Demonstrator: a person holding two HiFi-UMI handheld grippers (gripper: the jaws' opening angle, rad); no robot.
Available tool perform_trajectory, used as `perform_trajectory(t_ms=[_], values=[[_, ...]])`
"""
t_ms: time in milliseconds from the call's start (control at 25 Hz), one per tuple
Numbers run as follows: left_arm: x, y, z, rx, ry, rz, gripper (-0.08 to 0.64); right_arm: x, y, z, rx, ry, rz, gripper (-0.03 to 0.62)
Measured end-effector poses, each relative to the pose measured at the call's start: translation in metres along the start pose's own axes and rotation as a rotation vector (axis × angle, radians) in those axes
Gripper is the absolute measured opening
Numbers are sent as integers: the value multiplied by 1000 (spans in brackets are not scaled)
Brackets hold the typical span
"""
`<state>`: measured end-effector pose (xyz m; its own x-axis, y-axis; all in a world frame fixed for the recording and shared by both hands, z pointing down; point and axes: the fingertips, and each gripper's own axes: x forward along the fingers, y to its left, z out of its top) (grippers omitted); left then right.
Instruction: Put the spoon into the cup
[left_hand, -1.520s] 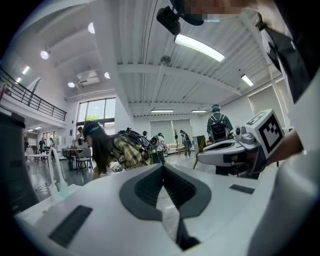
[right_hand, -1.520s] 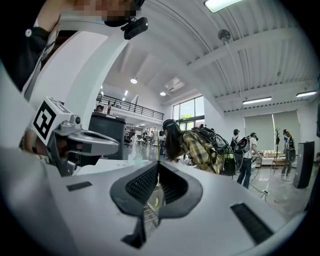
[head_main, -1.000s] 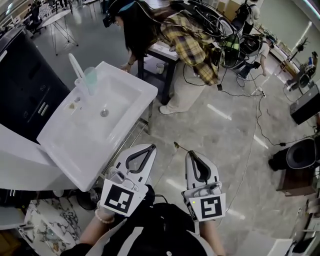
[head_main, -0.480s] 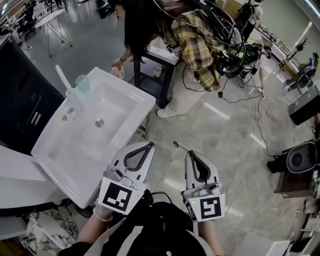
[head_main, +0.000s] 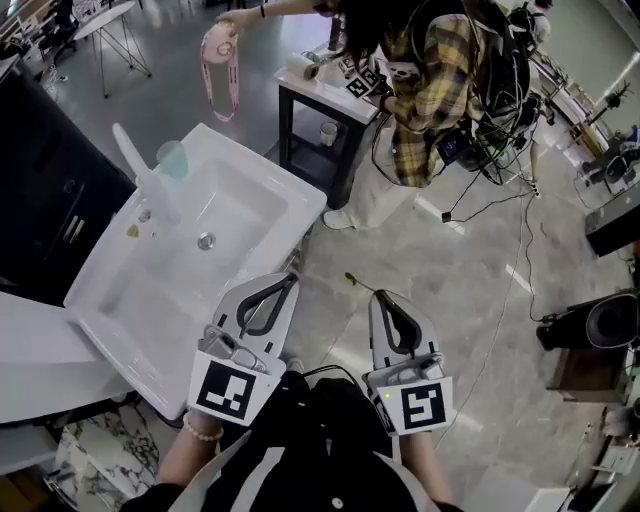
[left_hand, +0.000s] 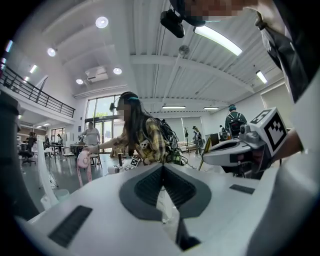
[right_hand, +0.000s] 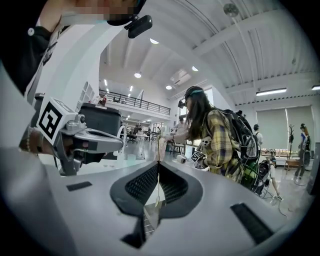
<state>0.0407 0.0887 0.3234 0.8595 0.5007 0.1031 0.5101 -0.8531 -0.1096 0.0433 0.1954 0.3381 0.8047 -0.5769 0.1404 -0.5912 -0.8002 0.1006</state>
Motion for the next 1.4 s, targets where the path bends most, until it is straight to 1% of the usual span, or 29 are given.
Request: perform_trajectory(t_ms=[120, 360, 600, 760, 920, 1080, 1240, 1400], values=[[-3, 10, -1, -2, 3, 18, -3, 8, 6, 4, -6, -7, 15, 8], [-4, 15, -2, 34, 0, 28, -3, 13, 9, -2, 0, 10, 35, 8], [-9, 21, -6, 19, 2, 72, -3, 22, 13, -1, -11, -3, 72, 9], [-9, 29, -4, 35, -6, 114, -3, 34, 12, 2, -20, -15, 107, 8], [-3, 44, -2, 51, -9, 169, -3, 58, 11, 6, -37, -13, 167, 8], [1, 66, -6, 22, -2, 230, -3, 86, 16, 14, -49, -31, 240, 8], [11, 90, -4, 30, 13, 292, -3, 118, 17, 20, -50, -61, 311, 8], [28, 115, -5, 33, 37, 360, -3, 154, 14, 23, -46, -59, 395, 8]])
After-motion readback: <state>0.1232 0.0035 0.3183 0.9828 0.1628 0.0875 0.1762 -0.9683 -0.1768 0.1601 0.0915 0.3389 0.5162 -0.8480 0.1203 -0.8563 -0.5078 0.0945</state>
